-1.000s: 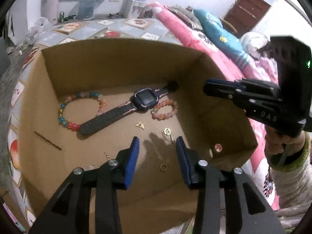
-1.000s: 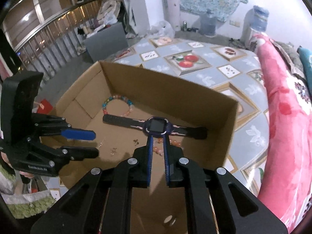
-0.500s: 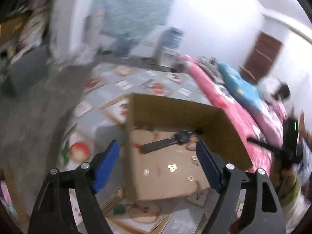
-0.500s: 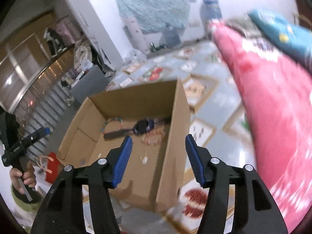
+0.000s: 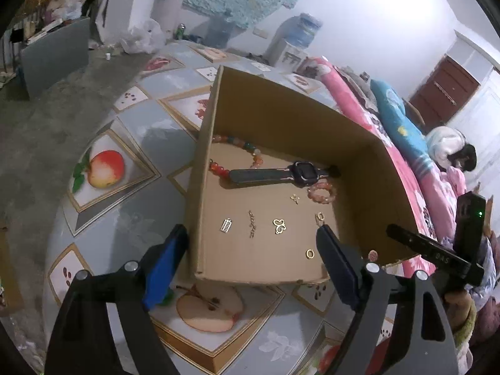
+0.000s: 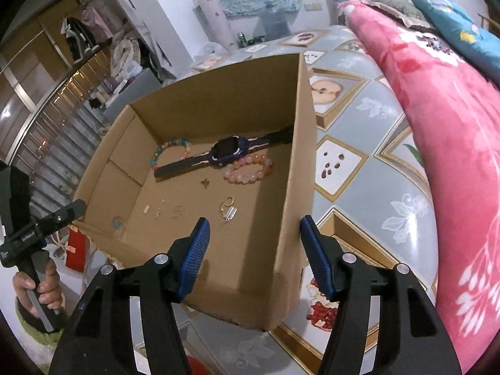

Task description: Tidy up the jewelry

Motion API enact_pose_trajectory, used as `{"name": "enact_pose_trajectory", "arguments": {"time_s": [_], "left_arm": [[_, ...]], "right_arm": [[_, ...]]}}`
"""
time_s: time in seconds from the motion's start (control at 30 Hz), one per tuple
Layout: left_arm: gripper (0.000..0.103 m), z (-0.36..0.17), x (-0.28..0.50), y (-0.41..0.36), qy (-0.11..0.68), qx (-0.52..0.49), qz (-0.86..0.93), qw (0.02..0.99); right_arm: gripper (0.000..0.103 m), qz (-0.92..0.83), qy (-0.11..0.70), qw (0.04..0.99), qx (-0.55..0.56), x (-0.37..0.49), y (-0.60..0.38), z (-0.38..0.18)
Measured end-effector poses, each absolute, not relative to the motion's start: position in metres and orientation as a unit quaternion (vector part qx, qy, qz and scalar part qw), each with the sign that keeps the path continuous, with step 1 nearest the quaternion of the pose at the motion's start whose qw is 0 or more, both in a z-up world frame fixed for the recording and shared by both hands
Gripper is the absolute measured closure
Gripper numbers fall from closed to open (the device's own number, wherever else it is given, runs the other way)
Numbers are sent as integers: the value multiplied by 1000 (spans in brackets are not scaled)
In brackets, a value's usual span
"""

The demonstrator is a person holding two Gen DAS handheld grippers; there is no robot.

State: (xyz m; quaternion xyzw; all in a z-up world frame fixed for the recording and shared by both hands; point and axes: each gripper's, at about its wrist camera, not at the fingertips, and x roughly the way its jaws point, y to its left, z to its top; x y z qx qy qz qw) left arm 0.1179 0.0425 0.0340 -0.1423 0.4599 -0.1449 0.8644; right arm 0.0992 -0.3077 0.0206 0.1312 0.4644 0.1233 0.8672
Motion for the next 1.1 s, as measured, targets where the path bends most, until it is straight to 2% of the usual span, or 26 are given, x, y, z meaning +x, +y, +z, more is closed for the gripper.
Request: {"name": "enact_pose_trajectory", "arguments": {"time_s": [0.53,0.67,0.8,0.87,0.93,1.1], "left_arm": [[21,42,45,45,466,-143,-149,860],[20,46,31,47,448,-126,-131,875],[17,69,-2,48,382,-77,-83,917],[9,75,-16,48,367,-74,-75,924],[6,78,-28,44,357,-73,-68,929],[6,78,-45,26,351,-38,-37,935]], "right_arm": [[46,119,463,868,136,45,-305,19],[46,113,432,881,156,28,-313,27],[37,80,380,910,143,-8,-323,49],[32,76,365,918,136,-24,-323,55],[30,71,356,923,128,-38,-317,58],[21,98,366,918,120,-53,-284,54]]}}
